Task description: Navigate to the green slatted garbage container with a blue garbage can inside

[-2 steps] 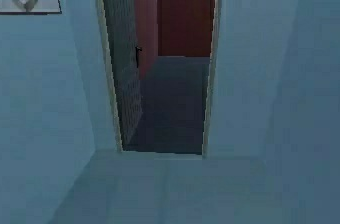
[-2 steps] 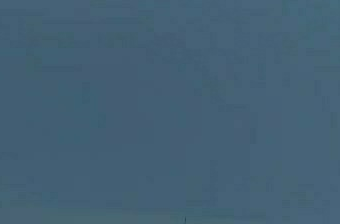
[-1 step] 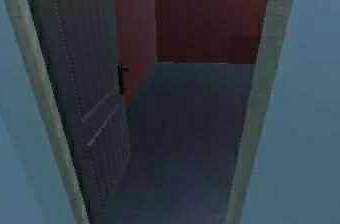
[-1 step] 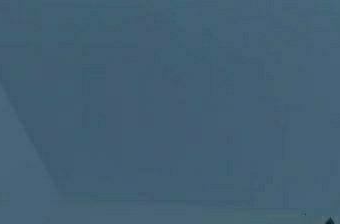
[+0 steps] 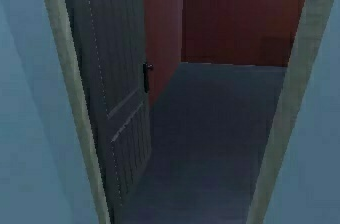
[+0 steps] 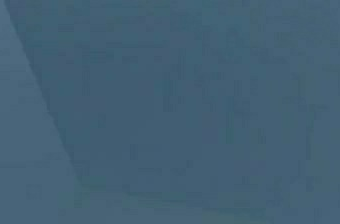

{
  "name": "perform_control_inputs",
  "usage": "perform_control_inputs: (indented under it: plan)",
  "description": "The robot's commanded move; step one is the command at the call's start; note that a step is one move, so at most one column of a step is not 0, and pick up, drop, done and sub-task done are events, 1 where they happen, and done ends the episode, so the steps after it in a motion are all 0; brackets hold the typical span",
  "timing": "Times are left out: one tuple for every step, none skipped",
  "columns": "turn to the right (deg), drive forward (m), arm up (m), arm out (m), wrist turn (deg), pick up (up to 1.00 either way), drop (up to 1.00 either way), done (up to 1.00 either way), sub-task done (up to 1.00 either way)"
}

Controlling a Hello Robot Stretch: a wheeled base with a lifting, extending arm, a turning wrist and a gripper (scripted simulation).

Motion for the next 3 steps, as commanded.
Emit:
perform_control_inputs:
  plan:
    - [0.0,0.50,0.00,0.00,0.0,0.00,0.00,0.00,0.00]
    - [9.0,0.00,0.00,0.00,0.0,0.00,0.00,0.00,0.00]
    - [0.0,0.75,0.00,0.00,0.0,0.00,0.00,0.00,0.00]
